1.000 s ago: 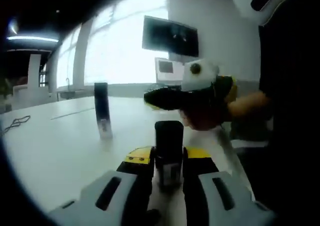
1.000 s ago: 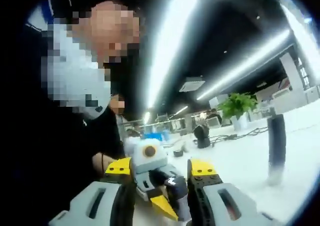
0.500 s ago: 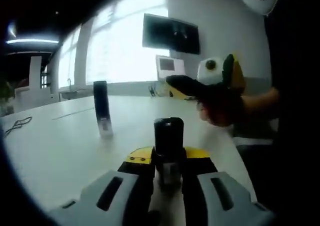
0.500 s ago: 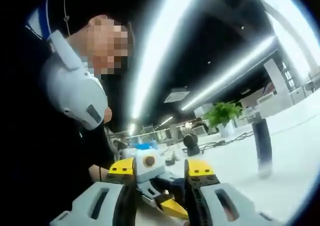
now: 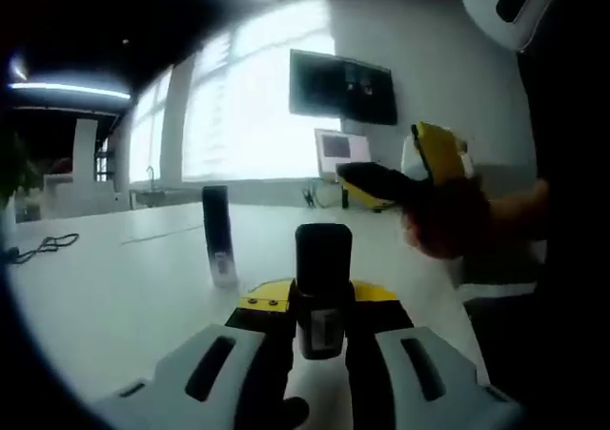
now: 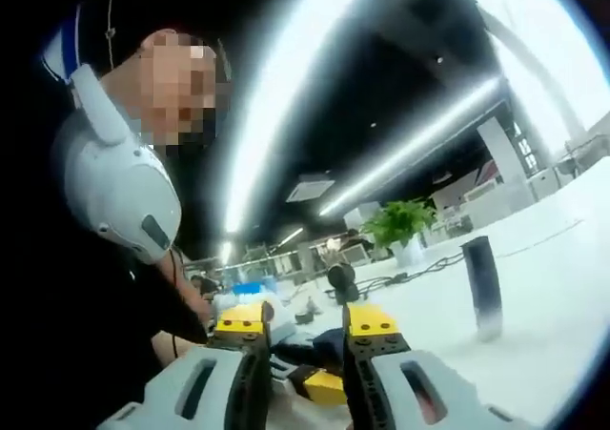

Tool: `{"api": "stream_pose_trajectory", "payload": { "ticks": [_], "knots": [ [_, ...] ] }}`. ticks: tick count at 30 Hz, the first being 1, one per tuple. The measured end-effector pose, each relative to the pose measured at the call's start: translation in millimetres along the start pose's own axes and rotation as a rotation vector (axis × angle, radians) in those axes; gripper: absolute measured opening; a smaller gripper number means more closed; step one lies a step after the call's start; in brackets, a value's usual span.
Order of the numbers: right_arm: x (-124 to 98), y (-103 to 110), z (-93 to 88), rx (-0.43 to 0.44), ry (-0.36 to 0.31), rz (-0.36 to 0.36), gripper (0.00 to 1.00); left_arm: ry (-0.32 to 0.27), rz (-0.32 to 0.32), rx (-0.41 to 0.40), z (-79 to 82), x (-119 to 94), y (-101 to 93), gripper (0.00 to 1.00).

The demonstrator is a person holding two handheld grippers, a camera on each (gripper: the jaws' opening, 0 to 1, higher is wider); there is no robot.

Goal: Pick up cosmetic bottle twist off cap place on table pick up cap screw tight cap place on table

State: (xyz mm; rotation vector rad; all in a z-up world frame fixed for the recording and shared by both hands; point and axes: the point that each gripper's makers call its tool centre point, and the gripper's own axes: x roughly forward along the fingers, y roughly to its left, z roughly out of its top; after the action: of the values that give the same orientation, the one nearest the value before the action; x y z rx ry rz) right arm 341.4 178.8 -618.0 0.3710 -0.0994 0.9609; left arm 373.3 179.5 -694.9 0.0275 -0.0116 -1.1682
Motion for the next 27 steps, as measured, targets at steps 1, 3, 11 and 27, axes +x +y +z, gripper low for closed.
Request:
{"api": "stream_pose_trajectory", "payload": {
  "ticks": [1,3,11,27],
  "knots": [
    [1,2,0.8,0.002,0.002,-0.001,0.19,-0.005,0.004,0.000,0.9,1,0.6,0.10],
    [4,1,4.5,-0.027,-0.001,-0.031,0.21,-0.017,0.015,-0.017,3.3,4,3.4,0.10],
    [18,-16,-6.9,-0.118,0.044,-0.213,0.13,-0.050,0.047,-0.012,10.6,15,12.4,0.10],
    [47,-32,-24.1,-0.434,0.177,-0.494,0.26,-0.067,0.141,0.013,11.3,10,29.8,0.10]
  ]
}}
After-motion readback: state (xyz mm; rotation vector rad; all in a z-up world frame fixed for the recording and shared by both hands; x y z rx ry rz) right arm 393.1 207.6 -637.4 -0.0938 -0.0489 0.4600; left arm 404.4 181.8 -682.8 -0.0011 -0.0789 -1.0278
